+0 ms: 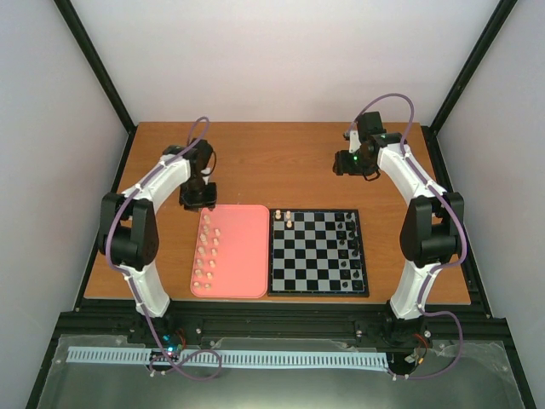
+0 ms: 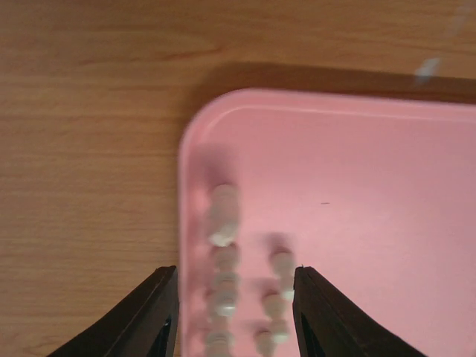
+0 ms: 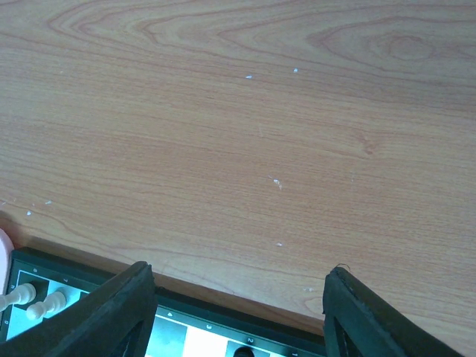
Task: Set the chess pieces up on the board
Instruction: Pick up the chess piece from the storage box.
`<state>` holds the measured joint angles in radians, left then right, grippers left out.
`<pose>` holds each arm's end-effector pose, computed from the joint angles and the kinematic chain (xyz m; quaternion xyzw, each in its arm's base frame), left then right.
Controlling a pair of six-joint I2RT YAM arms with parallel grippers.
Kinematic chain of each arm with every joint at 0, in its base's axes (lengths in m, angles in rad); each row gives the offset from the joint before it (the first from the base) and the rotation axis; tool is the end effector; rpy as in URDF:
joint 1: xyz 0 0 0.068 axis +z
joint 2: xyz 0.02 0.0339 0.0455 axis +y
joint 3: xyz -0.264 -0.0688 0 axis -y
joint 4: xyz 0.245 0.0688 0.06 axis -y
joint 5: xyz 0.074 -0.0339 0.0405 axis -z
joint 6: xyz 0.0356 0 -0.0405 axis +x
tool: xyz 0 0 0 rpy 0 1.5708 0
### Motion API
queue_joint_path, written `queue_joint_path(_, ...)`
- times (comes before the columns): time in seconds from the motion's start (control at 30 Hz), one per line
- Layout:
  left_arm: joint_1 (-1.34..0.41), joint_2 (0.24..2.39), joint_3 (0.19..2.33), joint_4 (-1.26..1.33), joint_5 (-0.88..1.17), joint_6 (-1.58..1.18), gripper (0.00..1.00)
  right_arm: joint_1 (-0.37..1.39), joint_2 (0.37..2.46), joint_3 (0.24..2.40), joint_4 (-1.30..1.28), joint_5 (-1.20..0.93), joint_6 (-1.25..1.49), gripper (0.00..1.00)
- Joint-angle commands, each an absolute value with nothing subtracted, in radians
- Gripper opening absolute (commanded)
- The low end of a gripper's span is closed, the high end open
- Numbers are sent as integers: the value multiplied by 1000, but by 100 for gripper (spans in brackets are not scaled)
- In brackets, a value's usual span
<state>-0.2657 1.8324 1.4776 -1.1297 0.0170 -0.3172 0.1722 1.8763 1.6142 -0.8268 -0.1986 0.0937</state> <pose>0.3359 -0.0920 0.2305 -0.0254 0.9987 -0.0205 0.0389 0.3949 0.0758 0.2632 -0.0616 0.9647 0.1269 0.2226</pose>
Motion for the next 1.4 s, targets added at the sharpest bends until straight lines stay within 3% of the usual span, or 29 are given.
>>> queue_joint_path(0.0,-232,1785,1414,-1063,-3,-317,45,164,1841,1618,-824,-213,90,62)
queue_joint_path(0.57,-204,1901,1351,-980,1,-309,44,164,1860,1628,-830,-208,86,62)
queue_joint_path(0.87,-202,1937,1363,-974,0,-307,39,164,1875,1631,-825,-210,91,62)
queue_joint_path(1.37,-202,1952,1373,-975,-8,-315,18,164,1878,1622,-819,-215,91,62)
